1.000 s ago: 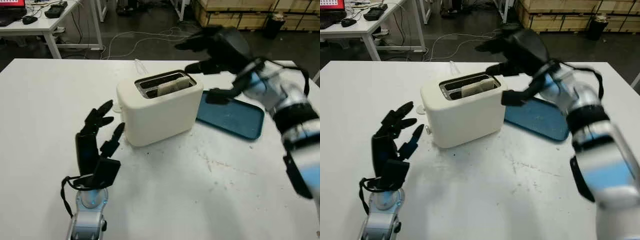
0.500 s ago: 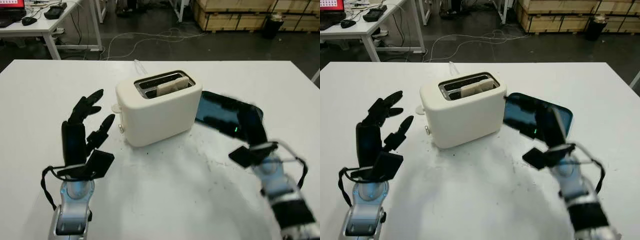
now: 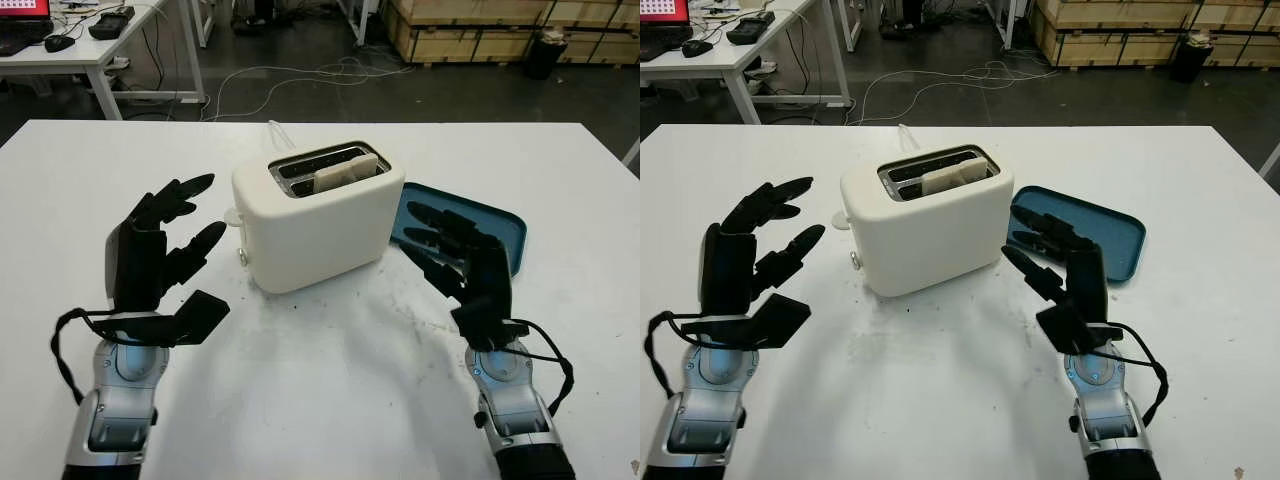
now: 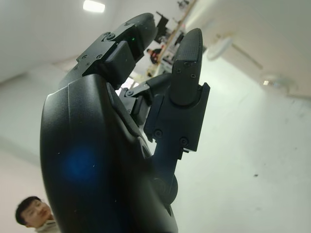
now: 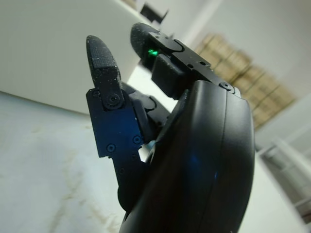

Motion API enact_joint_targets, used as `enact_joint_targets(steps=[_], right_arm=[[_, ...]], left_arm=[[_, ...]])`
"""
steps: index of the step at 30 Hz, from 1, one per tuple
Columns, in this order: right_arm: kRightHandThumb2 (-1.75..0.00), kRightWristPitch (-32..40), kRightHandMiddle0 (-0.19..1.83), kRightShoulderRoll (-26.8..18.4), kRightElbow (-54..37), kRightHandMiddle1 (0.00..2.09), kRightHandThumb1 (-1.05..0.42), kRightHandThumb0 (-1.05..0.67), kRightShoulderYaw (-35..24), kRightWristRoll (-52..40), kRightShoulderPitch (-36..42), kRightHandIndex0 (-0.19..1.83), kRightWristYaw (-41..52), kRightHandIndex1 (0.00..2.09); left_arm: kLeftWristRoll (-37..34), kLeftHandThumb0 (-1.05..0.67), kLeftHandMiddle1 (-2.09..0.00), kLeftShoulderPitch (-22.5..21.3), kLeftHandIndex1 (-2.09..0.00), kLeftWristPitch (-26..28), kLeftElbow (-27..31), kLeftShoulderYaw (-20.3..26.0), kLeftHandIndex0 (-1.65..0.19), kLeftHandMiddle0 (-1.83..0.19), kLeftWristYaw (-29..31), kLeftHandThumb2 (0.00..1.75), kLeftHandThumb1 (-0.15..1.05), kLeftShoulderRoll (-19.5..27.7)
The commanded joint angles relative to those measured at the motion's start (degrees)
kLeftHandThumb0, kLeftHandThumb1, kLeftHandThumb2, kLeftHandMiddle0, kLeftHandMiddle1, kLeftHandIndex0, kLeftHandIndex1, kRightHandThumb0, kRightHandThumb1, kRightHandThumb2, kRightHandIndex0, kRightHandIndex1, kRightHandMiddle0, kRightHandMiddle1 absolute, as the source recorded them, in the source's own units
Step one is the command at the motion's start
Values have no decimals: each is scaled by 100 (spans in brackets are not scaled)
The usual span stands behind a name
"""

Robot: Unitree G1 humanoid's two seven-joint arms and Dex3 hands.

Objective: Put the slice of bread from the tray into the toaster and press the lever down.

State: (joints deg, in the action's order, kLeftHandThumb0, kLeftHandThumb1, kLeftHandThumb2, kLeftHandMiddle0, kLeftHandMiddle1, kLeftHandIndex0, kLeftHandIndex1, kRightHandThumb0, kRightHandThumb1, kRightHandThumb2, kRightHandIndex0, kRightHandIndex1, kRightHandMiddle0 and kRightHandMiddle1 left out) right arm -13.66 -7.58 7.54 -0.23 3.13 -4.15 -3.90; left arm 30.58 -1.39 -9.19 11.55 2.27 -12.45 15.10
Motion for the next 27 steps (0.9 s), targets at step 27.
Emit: enact_joint_targets(steps=[27], right_arm=[[0,244,123,205,-13,1,-85,-47,-278,-515,-200,103,553,79]], left_arm=[[2392,-21,-134,-1197,-6,-620,-2284,-1082,-119,-77,-2630,0,72,1209]])
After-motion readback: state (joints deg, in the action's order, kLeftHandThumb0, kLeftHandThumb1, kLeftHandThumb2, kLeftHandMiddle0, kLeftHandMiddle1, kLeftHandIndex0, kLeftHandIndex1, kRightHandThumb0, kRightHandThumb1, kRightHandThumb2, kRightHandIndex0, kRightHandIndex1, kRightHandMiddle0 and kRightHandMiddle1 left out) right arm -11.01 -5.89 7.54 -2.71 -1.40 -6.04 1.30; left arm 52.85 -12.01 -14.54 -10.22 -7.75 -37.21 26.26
